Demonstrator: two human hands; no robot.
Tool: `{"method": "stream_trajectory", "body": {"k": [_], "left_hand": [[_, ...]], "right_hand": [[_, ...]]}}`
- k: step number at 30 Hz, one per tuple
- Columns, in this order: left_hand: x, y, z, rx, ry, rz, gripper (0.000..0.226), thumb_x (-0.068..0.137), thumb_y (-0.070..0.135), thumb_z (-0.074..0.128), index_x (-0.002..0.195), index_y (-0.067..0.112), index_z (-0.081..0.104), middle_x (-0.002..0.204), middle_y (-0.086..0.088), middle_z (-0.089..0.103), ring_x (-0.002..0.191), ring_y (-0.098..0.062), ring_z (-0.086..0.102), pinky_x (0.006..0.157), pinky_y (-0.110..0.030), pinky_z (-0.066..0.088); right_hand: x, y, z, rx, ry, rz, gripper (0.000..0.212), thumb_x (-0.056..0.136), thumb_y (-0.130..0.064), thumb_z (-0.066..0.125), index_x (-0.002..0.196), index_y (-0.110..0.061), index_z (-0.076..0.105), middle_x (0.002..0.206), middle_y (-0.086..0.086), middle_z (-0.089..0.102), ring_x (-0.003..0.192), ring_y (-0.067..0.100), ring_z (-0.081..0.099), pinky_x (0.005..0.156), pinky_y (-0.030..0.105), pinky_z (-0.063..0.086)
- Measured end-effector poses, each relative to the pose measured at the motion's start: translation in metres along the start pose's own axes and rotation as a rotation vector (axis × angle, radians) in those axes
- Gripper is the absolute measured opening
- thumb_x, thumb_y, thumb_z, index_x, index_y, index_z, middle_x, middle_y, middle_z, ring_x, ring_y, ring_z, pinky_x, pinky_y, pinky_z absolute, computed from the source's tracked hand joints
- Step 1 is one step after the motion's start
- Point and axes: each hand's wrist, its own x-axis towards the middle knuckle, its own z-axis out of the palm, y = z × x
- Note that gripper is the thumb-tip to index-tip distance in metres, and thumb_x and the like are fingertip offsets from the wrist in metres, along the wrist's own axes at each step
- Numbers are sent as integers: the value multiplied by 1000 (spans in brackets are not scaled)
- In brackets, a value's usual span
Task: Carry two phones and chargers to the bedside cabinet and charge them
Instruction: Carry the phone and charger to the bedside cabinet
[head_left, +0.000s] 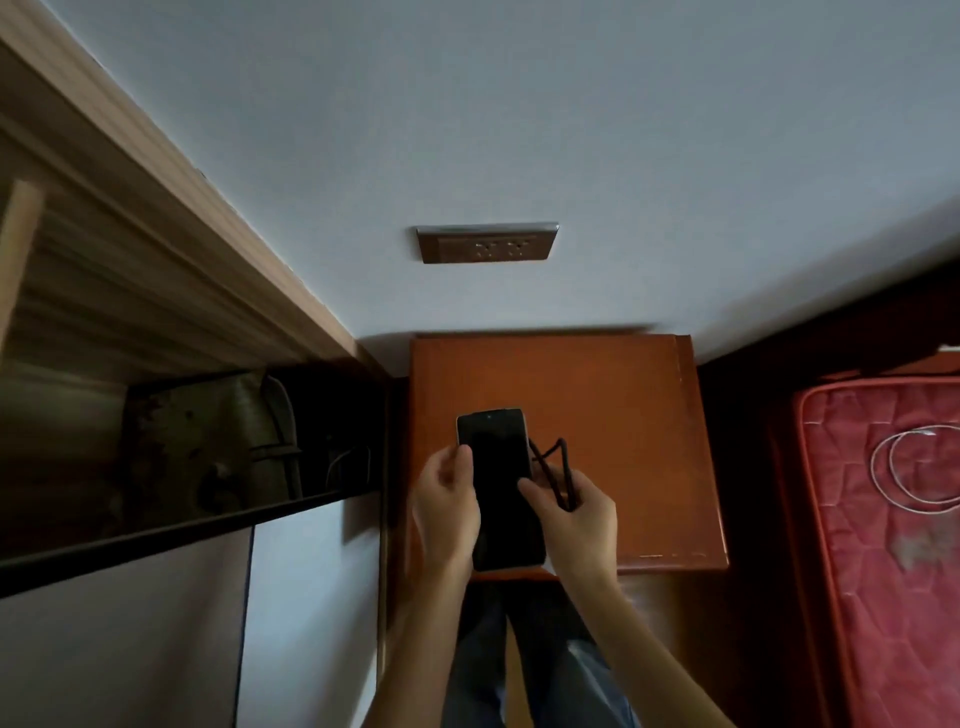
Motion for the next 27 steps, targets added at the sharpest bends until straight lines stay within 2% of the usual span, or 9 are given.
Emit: {"method": "stream_trajectory", "body": {"k": [2, 7, 10, 12, 14, 19, 22, 24, 27], "left_hand": [[14, -29, 3, 17, 31, -38, 25, 99, 31, 60, 118, 15, 64, 104, 5, 66, 98, -13, 64, 85, -29, 51], [43, -87, 6, 62, 57, -45, 20, 98, 30, 61, 115, 19, 63, 110, -3, 69, 101, -18, 66, 85, -33, 53], [58, -113, 8, 72, 79, -61, 19, 98, 29, 61, 113, 19, 63, 108, -6, 70, 101, -22, 67, 88, -41, 55], [65, -127, 10, 83, 89, -71, 18, 98, 31, 61, 113, 21, 62, 107, -5, 70, 99, -23, 67, 88, -45, 56], [73, -139, 12, 99, 109, -60, 17, 98, 31, 61, 112, 22, 62, 107, -4, 70, 98, -21, 67, 82, -39, 56], [95, -166, 16, 146, 167, -50, 12, 98, 21, 62, 107, 13, 64, 94, -2, 70, 89, -22, 68, 68, -25, 50], [102, -175, 18, 219, 211, -18, 12, 97, 15, 64, 102, 4, 67, 90, -5, 71, 82, -21, 65, 62, -7, 40], [104, -176, 23, 246, 233, -3, 12, 96, 12, 65, 101, 1, 68, 90, -10, 73, 73, -11, 61, 59, -1, 40], [106, -172, 30, 251, 261, 43, 12, 94, 8, 68, 98, -3, 69, 90, -14, 75, 69, 7, 53, 59, 5, 38]], "right_hand": [[10, 22, 7, -53, -5, 25, 17, 80, -23, 81, 86, -37, 73, 83, -23, 75, 75, -4, 72, 61, 19, 58], [31, 71, 21, -175, -29, 66, 17, 73, -31, 85, 84, -37, 74, 83, -28, 74, 77, -6, 71, 67, 24, 60], [40, 96, 30, -195, -84, 126, 20, 72, -34, 85, 91, -33, 77, 85, -22, 76, 82, -5, 71, 75, 29, 61], [45, 112, 38, -201, -104, 145, 22, 74, -32, 84, 95, -31, 78, 86, -17, 77, 82, -7, 70, 79, 22, 59], [49, 123, 46, -206, -103, 157, 21, 77, -29, 83, 97, -28, 77, 86, -14, 77, 81, -11, 68, 81, 8, 52], [62, 138, 68, -210, -137, 188, 18, 83, -27, 78, 99, -18, 76, 85, -7, 76, 77, 2, 70, 68, 21, 59], [70, 143, 79, -280, -144, 186, 29, 85, -27, 74, 74, -2, 63, 60, 11, 64, 49, 8, 49, 44, 19, 41], [74, 145, 85, -276, -136, 198, 26, 86, -24, 72, 71, -7, 60, 55, 6, 59, 43, 7, 41, 40, 18, 35], [78, 143, 90, -280, -156, 180, 18, 91, -21, 65, 87, -4, 69, 66, 14, 70, 50, 19, 56, 49, 29, 48]]}}
